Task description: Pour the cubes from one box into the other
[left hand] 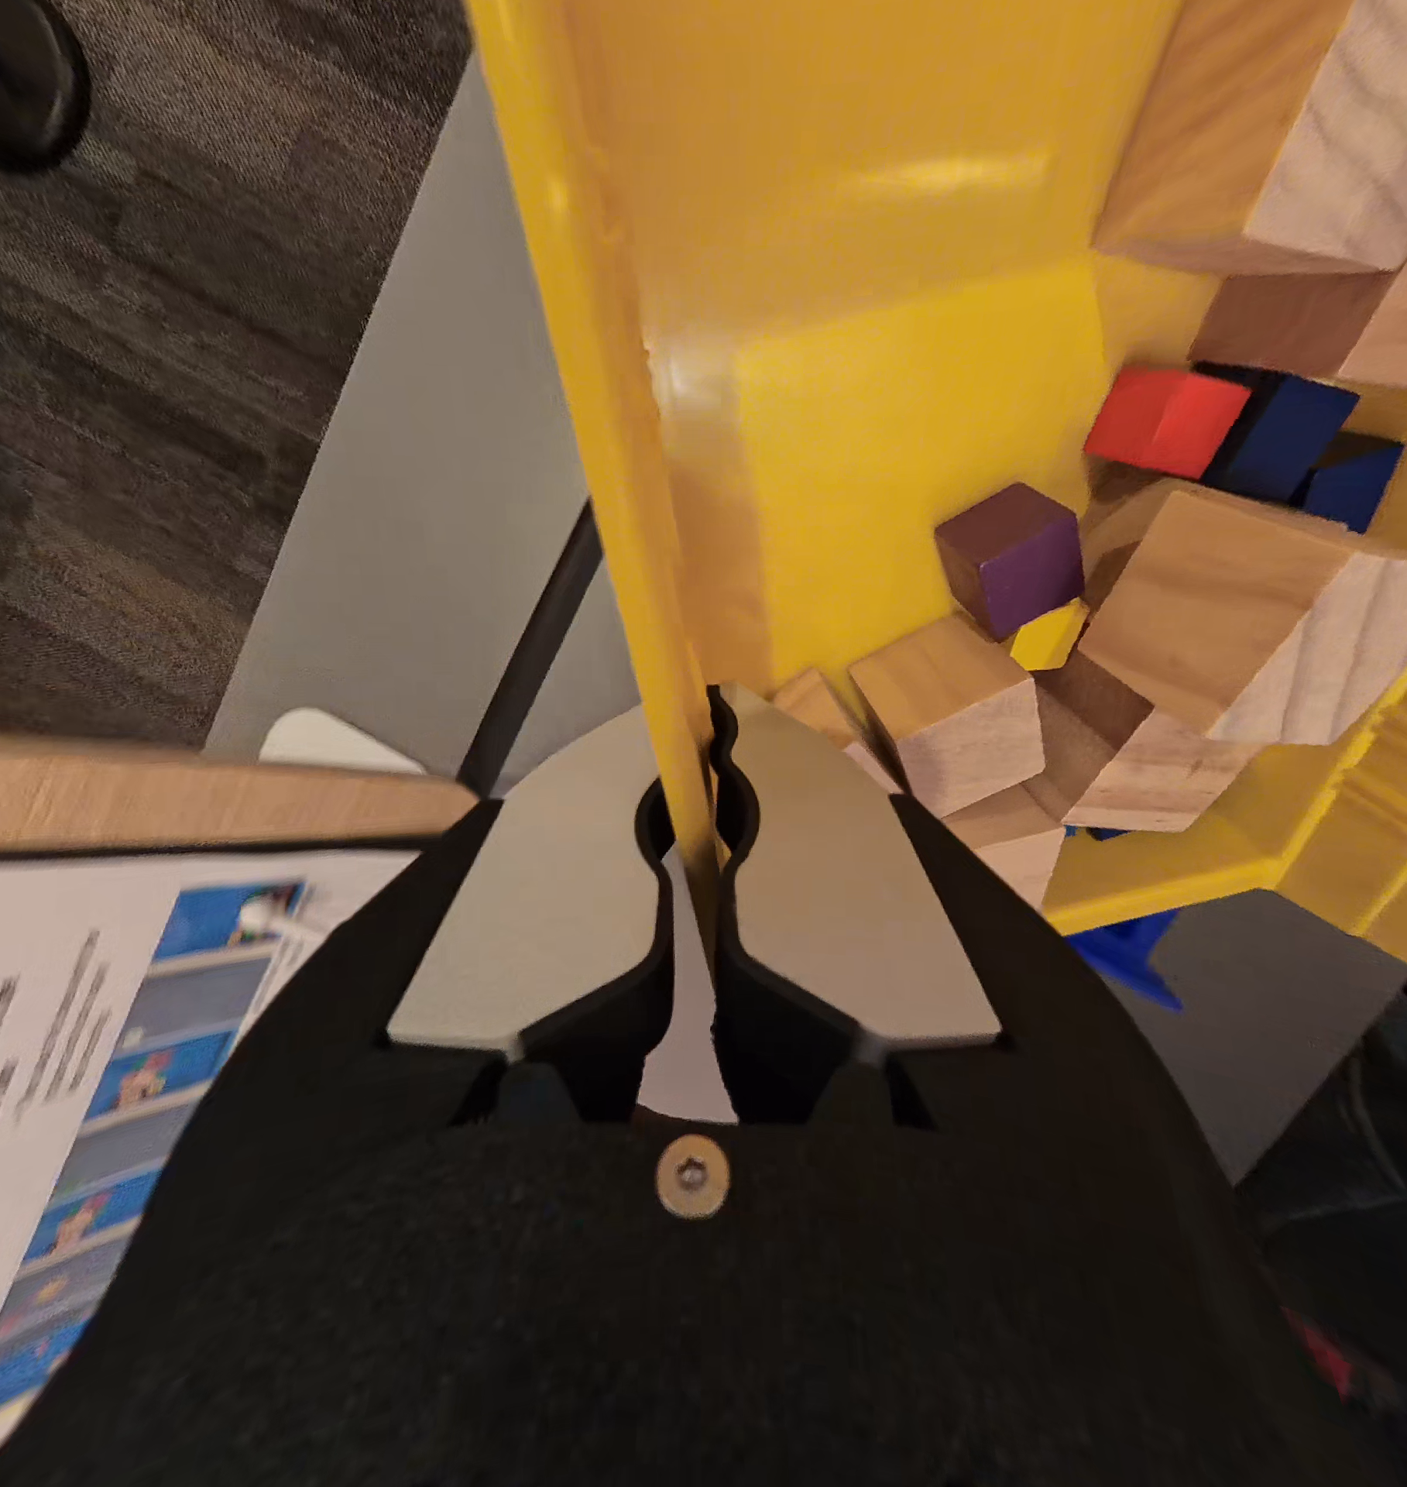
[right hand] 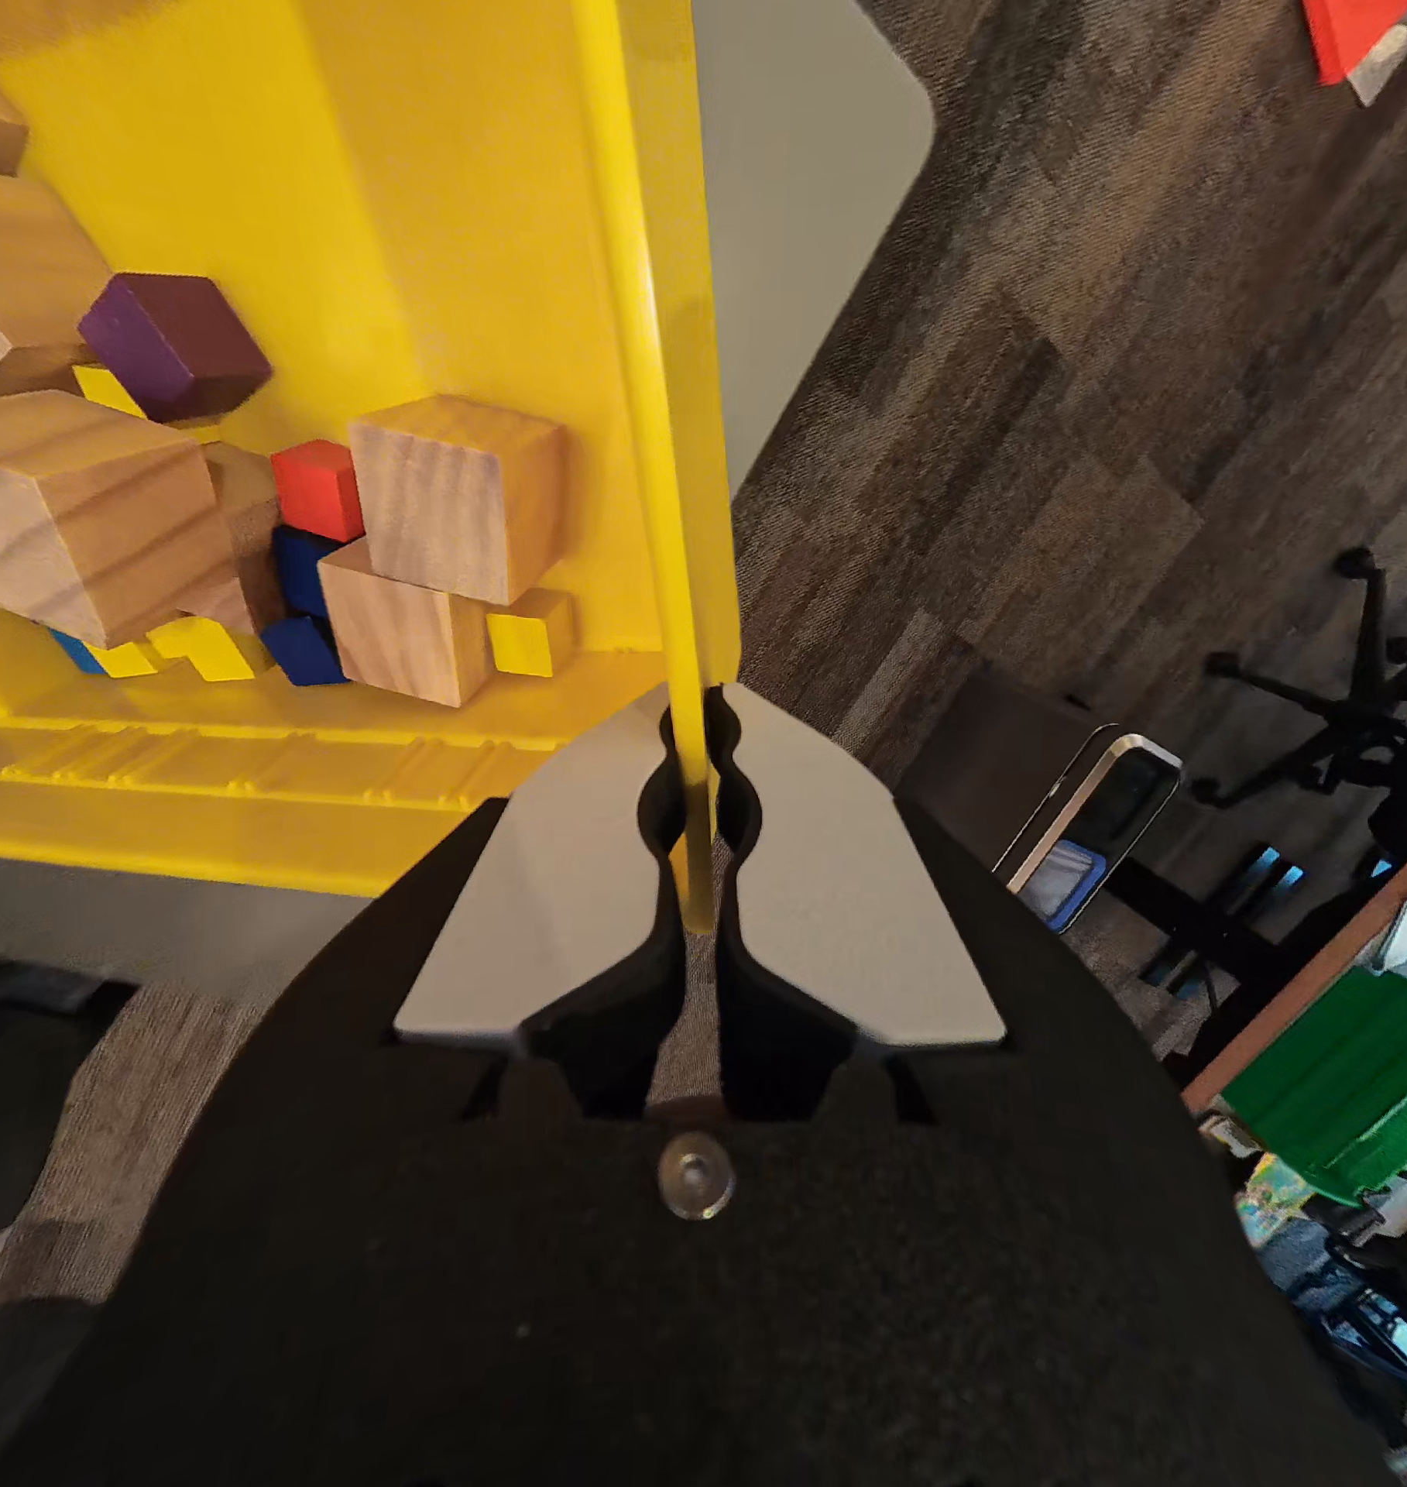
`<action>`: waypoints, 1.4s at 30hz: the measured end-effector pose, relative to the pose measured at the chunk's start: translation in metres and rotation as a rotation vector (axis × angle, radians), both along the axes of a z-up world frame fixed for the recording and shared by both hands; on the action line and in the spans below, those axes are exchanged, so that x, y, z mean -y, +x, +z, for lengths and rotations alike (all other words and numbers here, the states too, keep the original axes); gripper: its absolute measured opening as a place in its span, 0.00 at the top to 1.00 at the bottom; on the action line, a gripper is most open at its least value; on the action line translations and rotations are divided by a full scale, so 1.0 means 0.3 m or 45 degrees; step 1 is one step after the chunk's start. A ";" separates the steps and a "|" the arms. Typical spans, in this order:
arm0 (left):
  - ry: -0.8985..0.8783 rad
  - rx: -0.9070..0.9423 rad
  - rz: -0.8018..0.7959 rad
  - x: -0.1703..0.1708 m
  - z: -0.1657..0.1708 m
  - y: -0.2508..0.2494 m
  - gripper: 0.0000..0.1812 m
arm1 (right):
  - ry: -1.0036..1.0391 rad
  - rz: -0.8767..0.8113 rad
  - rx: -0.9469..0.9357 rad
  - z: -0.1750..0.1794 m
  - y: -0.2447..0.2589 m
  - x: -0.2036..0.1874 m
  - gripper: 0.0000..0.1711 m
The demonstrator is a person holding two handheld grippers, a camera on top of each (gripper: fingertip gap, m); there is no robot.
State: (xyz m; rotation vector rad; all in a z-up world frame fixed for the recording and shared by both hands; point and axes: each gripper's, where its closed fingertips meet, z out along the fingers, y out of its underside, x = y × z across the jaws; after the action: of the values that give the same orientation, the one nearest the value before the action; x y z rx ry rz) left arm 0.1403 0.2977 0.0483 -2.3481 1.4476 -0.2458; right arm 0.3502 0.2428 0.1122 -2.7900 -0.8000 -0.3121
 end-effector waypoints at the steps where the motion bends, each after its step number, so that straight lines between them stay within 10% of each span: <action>1: 0.005 0.008 -0.001 -0.013 -0.020 0.035 0.98 | 0.025 -0.008 0.001 -0.019 0.033 -0.009 0.98; 42: 1.479 0.416 0.034 0.348 -0.021 0.073 0.97 | 1.857 -0.290 0.338 -0.215 -0.018 0.604 0.97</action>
State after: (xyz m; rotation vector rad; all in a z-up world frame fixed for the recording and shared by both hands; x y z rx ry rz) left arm 0.1623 0.1932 0.0421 -1.2944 0.9664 0.1860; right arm 0.3448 0.0616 0.0478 -1.4370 -0.0994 -0.8669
